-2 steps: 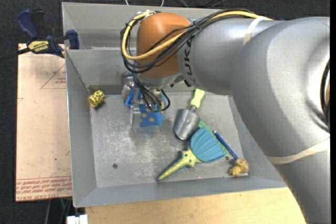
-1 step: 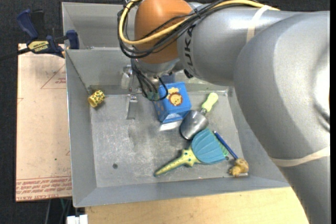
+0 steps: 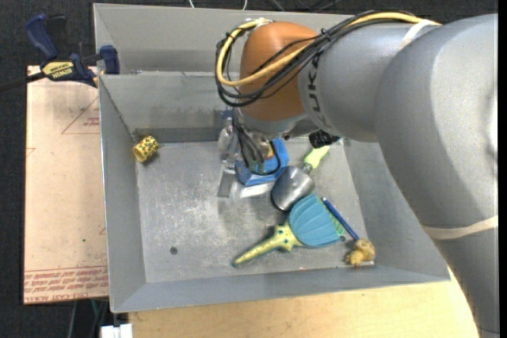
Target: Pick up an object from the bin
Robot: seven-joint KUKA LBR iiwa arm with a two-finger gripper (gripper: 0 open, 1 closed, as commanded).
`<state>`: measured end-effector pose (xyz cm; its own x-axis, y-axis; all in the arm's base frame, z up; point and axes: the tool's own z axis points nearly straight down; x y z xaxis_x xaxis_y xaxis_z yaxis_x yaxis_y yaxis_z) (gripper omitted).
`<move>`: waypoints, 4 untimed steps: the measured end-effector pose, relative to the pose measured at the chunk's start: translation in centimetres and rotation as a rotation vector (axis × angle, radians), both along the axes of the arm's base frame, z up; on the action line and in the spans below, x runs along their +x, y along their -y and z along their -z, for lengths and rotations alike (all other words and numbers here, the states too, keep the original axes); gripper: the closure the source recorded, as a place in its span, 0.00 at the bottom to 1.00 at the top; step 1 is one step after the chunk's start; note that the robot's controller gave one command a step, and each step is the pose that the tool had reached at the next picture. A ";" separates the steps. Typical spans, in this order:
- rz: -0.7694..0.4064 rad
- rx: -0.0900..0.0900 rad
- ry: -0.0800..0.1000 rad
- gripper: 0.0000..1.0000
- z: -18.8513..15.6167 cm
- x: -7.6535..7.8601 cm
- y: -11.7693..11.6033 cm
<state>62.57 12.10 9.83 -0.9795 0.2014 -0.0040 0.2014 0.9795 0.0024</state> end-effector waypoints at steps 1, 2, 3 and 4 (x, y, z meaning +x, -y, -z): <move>-0.050 0.011 -0.001 0.00 2.6 3.0 0.1; -0.025 0.003 0.004 1.00 2.7 0.8 0.8; -0.025 0.003 0.004 1.00 2.7 0.8 0.7; -0.024 0.004 0.004 1.00 1.7 0.7 0.7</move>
Offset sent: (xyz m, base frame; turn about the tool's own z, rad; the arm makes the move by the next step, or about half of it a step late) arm 0.0064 -0.0080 -0.0283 -0.0251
